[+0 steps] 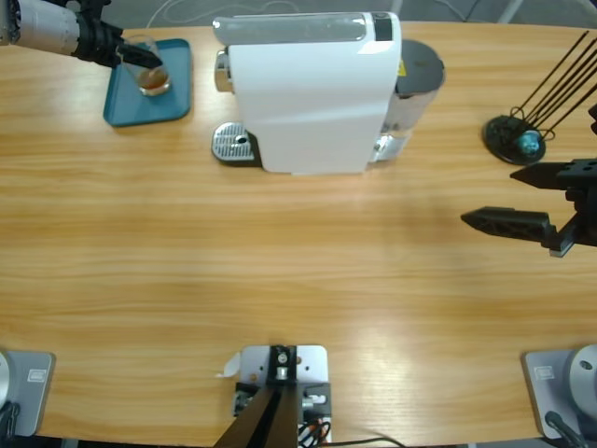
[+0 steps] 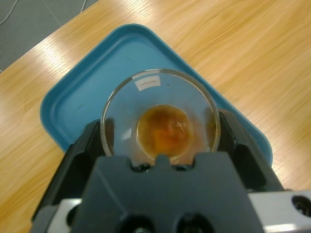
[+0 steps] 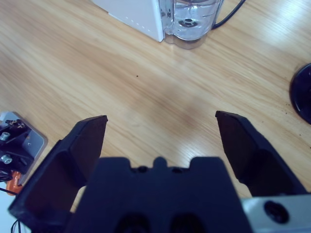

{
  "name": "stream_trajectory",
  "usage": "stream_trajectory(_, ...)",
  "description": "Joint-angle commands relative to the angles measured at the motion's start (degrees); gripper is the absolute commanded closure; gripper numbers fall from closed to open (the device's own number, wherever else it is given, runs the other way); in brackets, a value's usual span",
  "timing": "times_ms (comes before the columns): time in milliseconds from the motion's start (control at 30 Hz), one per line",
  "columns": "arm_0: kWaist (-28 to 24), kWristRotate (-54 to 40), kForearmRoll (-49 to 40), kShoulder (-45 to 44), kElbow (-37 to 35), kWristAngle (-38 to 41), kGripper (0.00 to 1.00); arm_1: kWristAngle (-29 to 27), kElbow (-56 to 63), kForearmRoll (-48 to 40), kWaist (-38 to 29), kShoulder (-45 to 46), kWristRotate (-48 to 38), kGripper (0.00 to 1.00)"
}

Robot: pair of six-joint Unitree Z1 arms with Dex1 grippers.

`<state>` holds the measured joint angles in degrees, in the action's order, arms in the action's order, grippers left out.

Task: Pour coffee

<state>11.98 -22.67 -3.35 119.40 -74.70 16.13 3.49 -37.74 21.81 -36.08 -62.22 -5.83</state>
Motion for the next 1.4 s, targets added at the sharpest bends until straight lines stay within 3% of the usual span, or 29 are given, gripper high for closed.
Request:
stream_trajectory(33, -0.3, -0.3, 0.5, -4.8, 4.5, -1.0, 0.004, -0.8, 0.5, -0.5, -0.5, -0.5, -0.6, 0.013)
stream_trajectory(200, -0.5, 0.0, 0.5, -13.6, 7.3, 0.9, 0.004, -0.8, 0.6, -0.5, -0.5, -0.3, -0.6, 0.013)
stream_trajectory(367, 0.3, 5.9, 0.3, -28.5, 19.1, -0.3, 0.0, -1.1, 1.0, -0.5, -0.5, 1.5, -0.6, 0.013)
stream_trajectory(567, 13.4, 11.5, -4.6, -45.7, 31.5, -2.4, 0.002, -1.6, 1.1, 0.0, -0.5, 3.9, -0.1, 0.009)
stream_trajectory(767, 16.3, 13.3, -13.8, -60.0, 36.8, -1.9, 0.0, -0.3, -0.9, 3.7, -3.7, 7.5, 0.6, 0.0)
stream_trajectory(900, 16.2, 13.1, -17.6, -64.8, 40.2, -1.5, 0.0, 0.3, -1.0, 4.6, -3.7, 10.3, 0.2, 0.0)
stream_trajectory(1200, 15.1, 13.9, -18.7, -69.1, 40.6, -1.0, 0.0, 0.1, -4.0, 8.7, -3.8, 11.9, 1.9, 0.0)
stream_trajectory(1400, 15.1, 13.6, -18.3, -67.8, 40.9, -0.6, 0.0, -0.2, 1.0, 2.3, -3.8, 10.1, -1.0, 0.0)
